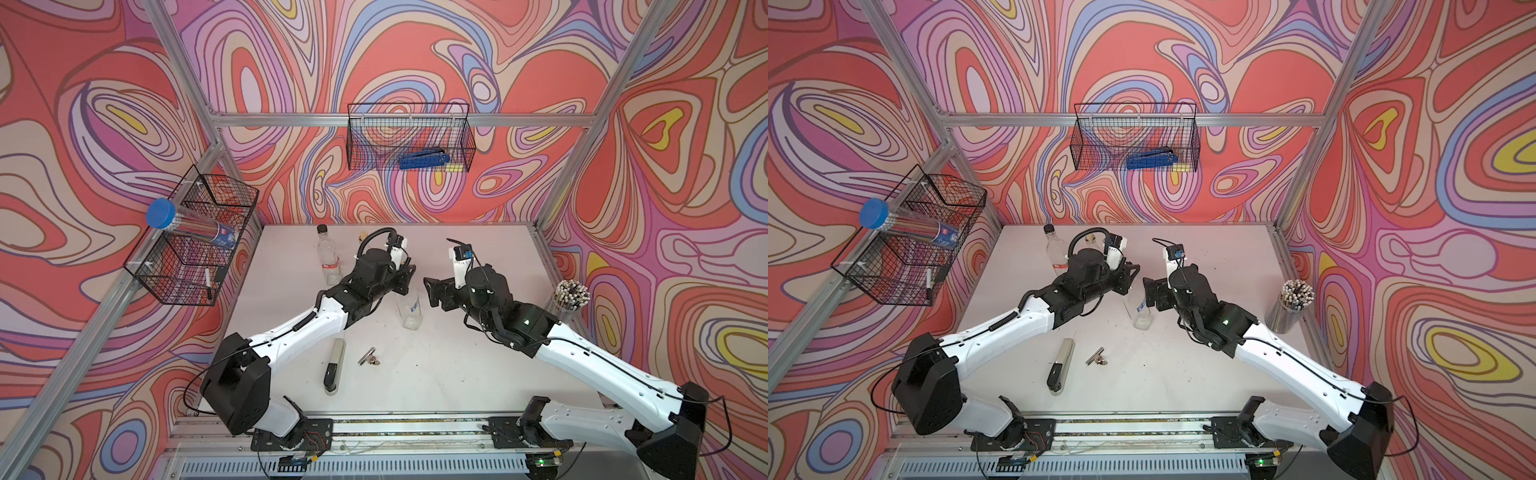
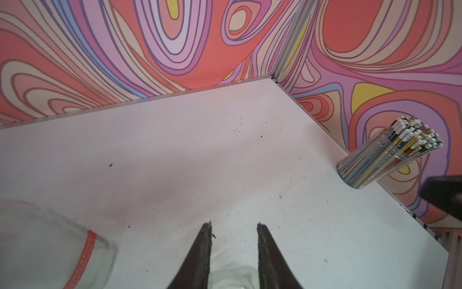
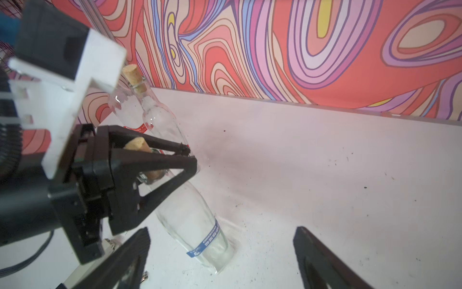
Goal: Remove the label from the bottle
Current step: Hold the bottle at the center of the board.
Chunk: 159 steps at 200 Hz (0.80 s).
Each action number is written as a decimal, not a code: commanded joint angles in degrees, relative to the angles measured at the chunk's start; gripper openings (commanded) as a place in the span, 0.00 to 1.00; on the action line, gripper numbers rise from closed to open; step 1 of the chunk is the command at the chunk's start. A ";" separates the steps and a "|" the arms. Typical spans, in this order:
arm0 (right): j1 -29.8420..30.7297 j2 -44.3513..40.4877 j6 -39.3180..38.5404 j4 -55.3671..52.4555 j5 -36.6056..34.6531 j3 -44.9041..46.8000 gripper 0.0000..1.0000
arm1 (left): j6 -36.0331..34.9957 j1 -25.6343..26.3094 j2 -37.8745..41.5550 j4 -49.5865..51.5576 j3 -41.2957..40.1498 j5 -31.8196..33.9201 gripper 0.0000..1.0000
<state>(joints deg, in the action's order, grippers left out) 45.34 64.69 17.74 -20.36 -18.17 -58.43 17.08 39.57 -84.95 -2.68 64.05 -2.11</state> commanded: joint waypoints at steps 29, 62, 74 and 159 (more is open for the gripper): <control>0.19 -0.58 1.68 -0.85 6.97 3.86 0.61 | 7.46 0.59 1.11 11.60 6.10 4.56 0.00; 0.19 -0.09 1.88 1.14 10.36 6.80 0.43 | 8.93 0.62 -0.08 16.89 8.44 5.99 0.00; 0.26 0.08 1.71 2.12 11.61 8.28 0.37 | 9.52 0.59 -0.56 17.42 8.80 6.33 0.00; 3.96 1.55 -0.05 7.56 12.62 13.87 0.34 | 10.13 0.59 -3.95 23.49 12.34 7.39 0.00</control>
<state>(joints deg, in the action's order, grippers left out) 47.68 65.17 18.48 -15.59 -4.99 -44.97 26.17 39.81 -87.22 17.37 73.78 4.21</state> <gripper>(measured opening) 0.314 0.302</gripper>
